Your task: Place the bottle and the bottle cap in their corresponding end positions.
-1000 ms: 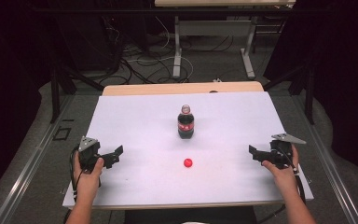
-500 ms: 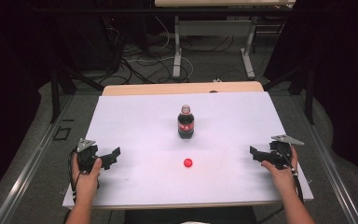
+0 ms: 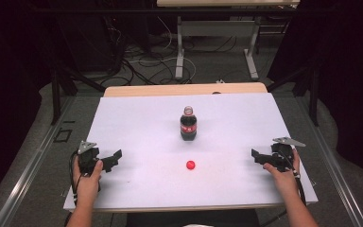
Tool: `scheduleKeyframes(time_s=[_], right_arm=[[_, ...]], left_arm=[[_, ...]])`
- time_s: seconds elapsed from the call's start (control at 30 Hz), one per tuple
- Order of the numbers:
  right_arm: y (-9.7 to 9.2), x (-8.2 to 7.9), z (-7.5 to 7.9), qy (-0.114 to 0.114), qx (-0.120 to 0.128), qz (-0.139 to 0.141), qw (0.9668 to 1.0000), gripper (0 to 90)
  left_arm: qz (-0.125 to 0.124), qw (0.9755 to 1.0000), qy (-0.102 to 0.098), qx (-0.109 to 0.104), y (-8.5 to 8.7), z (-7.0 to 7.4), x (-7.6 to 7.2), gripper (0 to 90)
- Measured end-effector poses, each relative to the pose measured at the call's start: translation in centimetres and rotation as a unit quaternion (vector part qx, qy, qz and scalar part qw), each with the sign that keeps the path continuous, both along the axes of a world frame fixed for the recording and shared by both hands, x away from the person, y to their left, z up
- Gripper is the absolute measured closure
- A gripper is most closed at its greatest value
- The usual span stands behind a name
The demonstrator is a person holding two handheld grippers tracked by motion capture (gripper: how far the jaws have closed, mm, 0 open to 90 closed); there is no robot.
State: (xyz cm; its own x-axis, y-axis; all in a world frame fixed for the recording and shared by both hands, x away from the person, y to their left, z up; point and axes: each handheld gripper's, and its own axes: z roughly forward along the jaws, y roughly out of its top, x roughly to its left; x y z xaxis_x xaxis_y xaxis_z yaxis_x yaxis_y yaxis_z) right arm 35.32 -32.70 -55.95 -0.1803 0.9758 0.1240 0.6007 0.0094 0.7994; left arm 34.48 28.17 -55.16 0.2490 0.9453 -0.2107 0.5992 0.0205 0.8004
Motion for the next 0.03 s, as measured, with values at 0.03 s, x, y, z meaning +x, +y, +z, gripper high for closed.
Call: scheduleKeyframes(time_s=[0.03], right_arm=[[-0.01,-0.03,0.04,0.000,0.000,0.003,1.0000,0.8]], left_arm=[[0.000,1.0000,0.001,0.000,-0.02,0.00,0.00,0.5]])
